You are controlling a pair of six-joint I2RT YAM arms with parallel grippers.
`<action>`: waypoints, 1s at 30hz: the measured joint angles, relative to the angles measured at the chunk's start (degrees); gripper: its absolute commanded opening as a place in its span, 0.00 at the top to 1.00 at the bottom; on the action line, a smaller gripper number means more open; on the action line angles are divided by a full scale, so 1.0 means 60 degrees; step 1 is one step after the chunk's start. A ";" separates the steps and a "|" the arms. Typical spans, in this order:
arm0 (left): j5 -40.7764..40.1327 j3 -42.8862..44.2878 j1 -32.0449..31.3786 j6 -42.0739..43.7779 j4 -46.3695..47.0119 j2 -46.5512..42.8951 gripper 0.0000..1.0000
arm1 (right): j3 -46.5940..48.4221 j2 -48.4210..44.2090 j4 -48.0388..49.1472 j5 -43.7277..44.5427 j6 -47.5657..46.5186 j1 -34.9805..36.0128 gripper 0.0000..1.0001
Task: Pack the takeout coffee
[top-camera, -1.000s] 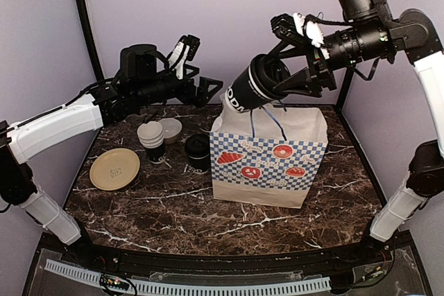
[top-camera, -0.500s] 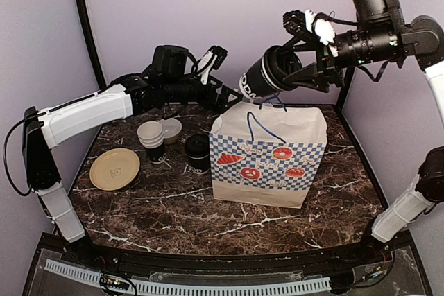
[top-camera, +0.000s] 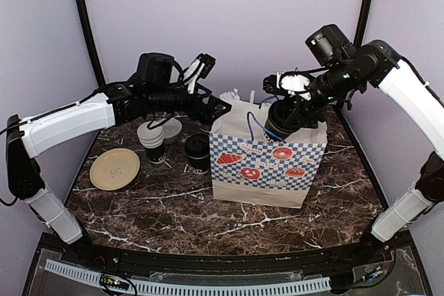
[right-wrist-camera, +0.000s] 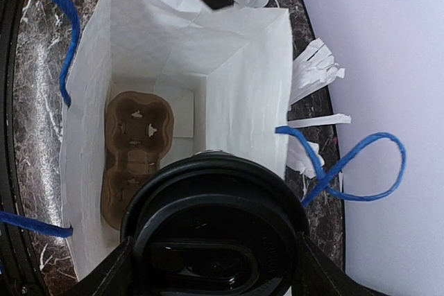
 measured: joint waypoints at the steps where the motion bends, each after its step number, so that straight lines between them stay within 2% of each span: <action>1: -0.0029 -0.0189 0.0000 0.0000 0.0004 -0.0288 0.01 | -0.0138 0.0000 -0.0036 0.0004 -0.0044 0.0036 0.43; 7: -0.0925 -0.0474 0.0018 0.0331 0.0233 -0.1643 0.01 | -0.1184 -0.0084 -0.0488 0.0357 -0.0437 0.1137 0.43; 15: -0.1818 -0.1392 0.0619 0.0532 0.1151 -0.1723 0.01 | -0.1854 -0.0565 -0.1104 0.0597 -0.0193 0.3814 0.44; 24: -0.1679 -0.1654 0.1180 0.0455 0.1993 -0.1180 0.01 | -0.2284 -0.0616 -0.1577 0.1355 0.0539 0.5694 0.45; 30: -0.1140 -0.1891 0.1260 0.0423 0.2116 -0.1042 0.01 | -0.3767 -0.0994 -0.1614 0.2175 0.0619 0.6451 0.45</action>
